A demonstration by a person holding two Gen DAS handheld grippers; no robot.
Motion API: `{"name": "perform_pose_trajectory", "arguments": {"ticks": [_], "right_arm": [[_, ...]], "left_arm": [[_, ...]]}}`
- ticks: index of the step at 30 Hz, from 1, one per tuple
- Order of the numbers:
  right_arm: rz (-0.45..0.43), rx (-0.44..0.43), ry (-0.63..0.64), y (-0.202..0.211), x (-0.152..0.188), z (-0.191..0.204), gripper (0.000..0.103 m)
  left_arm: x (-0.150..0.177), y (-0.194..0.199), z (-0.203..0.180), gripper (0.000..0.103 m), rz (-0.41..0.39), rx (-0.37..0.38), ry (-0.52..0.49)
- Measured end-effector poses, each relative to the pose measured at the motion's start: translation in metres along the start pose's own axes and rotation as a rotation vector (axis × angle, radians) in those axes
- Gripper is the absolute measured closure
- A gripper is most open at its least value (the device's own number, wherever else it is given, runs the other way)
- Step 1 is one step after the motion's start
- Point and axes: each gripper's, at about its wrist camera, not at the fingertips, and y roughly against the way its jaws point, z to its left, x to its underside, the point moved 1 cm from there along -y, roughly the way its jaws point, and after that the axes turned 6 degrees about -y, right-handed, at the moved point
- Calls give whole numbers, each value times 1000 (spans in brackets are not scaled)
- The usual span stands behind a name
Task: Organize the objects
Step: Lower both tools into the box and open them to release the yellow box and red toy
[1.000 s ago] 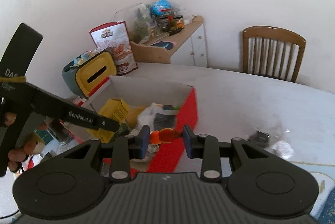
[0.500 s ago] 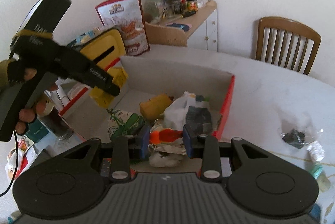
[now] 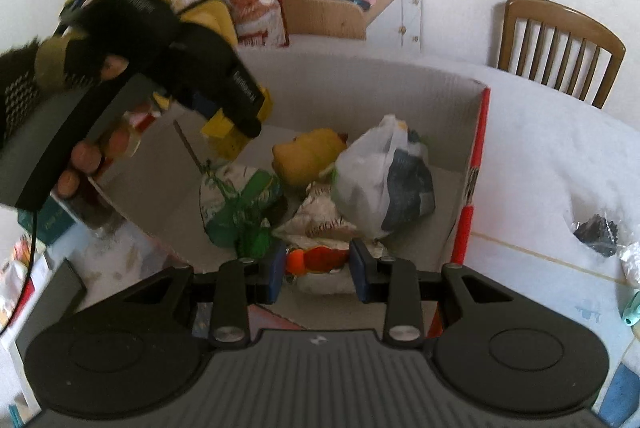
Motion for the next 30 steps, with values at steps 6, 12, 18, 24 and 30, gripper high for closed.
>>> {"name": "perform_pose_trajectory", "arguments": {"ticks": [6,12,18,24,30], "right_arm": [[19,-6,-8,-2,-4,-1,70],[27,-11,-15,0,-4,-2,69],[31,-12,-10,1,-4,-1,69],[22,-21,-21,10,-4,-4,69],[4,-37,-34,22,-3,-6,69]], "left_arm": [[0,-20,0,74,40,12,-4],[2,-32,-4,74,73,25,-12],[5,-35,-6,72,92,27,-12],[5,-32,-6,69,85,25,-2],[8,-13,-7,62,56,29,16]]}}
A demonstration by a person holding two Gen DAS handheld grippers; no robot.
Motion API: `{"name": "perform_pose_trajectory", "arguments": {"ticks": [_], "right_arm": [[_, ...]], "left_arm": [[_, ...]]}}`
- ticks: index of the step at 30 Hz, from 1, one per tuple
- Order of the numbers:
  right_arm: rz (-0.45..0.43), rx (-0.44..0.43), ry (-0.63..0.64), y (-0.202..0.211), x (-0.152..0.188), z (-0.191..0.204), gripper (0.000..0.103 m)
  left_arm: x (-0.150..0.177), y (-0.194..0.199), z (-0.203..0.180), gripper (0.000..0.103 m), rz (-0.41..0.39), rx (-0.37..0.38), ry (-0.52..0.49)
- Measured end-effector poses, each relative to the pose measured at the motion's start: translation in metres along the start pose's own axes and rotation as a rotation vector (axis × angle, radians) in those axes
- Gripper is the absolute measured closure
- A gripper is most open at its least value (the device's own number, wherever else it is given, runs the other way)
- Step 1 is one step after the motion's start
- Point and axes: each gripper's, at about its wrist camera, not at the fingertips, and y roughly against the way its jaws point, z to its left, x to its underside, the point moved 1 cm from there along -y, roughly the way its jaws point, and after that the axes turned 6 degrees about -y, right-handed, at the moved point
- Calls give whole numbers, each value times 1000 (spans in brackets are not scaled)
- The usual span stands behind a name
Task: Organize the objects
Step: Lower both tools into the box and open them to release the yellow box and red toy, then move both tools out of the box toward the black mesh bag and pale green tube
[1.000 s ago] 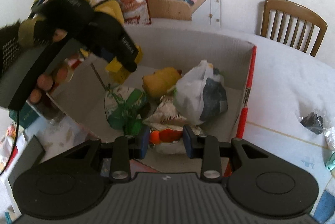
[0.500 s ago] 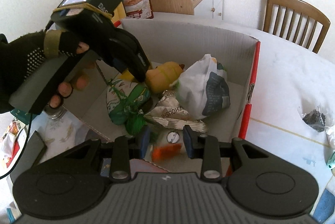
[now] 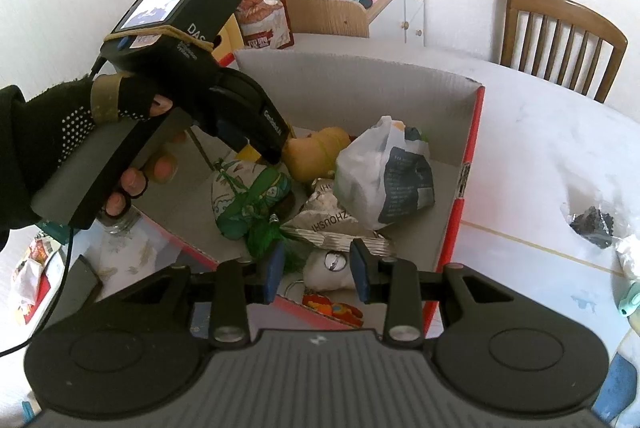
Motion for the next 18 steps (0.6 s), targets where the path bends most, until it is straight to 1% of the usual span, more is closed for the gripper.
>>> {"name": "perform_pose_trajectory", "arguments": {"ticks": [3,9,11,14,16,18], "right_arm": [[-7,-12,-2,8,1,-2,68],[-32,-40,-20,29,3,-12,66],[-45,-50,-27,39,4,-17,66],[-63,-66,-24,54,7,-23,61],[-72,-76,-18,64,9,-29,60],[-76,-87,-18,74,12,-36,60]], "left_arm": [[3,8,-2,56,-14,-2,6],[15,32,-14,51,-47,4,16],[20,43,-22,49,-65,9,11],[27,61,-37,45,-94,25,5],[32,73,-51,45,-115,43,-1],[35,82,-63,45,-131,43,-7]]}}
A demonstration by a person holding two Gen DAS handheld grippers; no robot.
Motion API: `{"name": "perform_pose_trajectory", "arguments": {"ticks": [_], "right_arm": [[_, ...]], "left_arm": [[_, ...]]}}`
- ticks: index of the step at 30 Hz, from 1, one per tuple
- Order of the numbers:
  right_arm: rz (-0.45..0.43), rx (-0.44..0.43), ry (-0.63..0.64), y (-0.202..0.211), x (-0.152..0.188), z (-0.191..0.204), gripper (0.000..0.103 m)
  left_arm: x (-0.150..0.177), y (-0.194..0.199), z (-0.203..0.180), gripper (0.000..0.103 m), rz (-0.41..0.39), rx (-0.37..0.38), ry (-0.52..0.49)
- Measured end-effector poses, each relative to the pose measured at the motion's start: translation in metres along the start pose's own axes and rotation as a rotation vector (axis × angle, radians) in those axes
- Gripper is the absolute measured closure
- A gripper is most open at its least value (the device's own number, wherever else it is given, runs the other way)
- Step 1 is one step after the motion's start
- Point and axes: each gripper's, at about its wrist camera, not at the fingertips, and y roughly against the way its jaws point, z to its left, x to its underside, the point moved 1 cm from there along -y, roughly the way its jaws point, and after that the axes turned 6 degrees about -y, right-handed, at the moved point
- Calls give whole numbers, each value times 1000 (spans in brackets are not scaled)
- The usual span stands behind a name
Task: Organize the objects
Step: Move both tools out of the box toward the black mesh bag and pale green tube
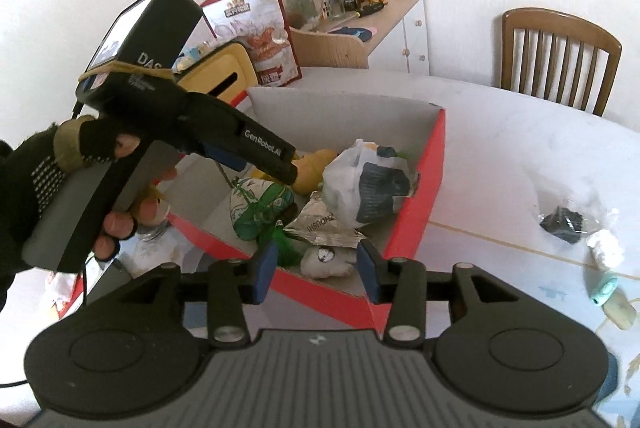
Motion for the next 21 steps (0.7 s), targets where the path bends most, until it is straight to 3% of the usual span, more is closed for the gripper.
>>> {"name": "perform_pose_trajectory", "arguments": {"ticks": [5,8,10,12,19,21], "right_arm": [[-12,-17,6,26,5,-20,59],[-25,-16,2,43,9,-35,44],[-37,-7,15,52,12,-45,44],[-36,-7,6,60,15,-56,43],[-41,13,-25,82,25,-102,42],[-43,22,-29,88,28,-115,37]], "left_arm": [[9,21,-39,45,-51,-21,-49],[13,28,-62,44,-68,-7,-59],[16,33,-77,39,-81,6,-61],[19,38,-93,27,-95,22,-65],[23,43,-149,20,-125,49,-99],[23,43,-163,15,-131,57,-104]]}}
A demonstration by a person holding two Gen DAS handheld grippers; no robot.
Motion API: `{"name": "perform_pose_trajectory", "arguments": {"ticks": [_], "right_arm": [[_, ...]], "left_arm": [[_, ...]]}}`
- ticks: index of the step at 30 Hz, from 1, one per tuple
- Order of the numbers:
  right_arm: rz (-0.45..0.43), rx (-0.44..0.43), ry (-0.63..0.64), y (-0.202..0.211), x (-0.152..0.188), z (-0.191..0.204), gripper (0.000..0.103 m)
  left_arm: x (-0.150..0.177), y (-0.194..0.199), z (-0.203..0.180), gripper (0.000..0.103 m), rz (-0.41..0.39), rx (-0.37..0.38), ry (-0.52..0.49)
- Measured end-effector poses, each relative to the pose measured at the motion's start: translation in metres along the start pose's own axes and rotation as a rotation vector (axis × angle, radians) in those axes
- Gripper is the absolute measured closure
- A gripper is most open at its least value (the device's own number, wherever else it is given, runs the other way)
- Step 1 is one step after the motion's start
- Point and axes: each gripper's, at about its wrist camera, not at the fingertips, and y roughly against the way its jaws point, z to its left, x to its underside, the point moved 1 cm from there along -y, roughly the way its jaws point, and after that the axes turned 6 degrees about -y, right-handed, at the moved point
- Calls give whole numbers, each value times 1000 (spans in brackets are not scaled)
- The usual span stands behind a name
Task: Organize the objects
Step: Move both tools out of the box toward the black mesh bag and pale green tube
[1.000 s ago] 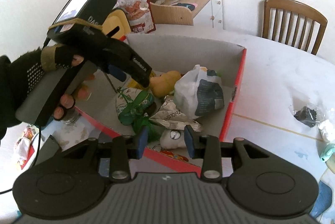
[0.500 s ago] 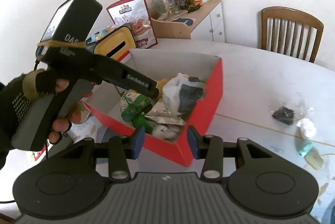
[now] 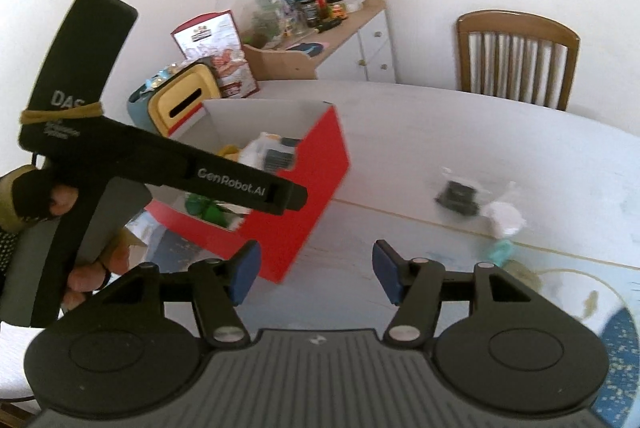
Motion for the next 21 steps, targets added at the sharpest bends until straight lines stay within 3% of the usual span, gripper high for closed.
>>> {"name": "perform_pose_trajectory", "arguments": {"ticks": [10,17,21], "right_arm": [[-27,65,-44,25,7,-68,35],[-59,95,-46,30,12,-102,21],[-56,138,-29,21,13,-119,20]], "left_arm": [[-2,-19,-59,3,7,25,-25],[-8,-28,-79,0,-19,33,-39],[-17,-38,-85,0,-27,12,-48]]}}
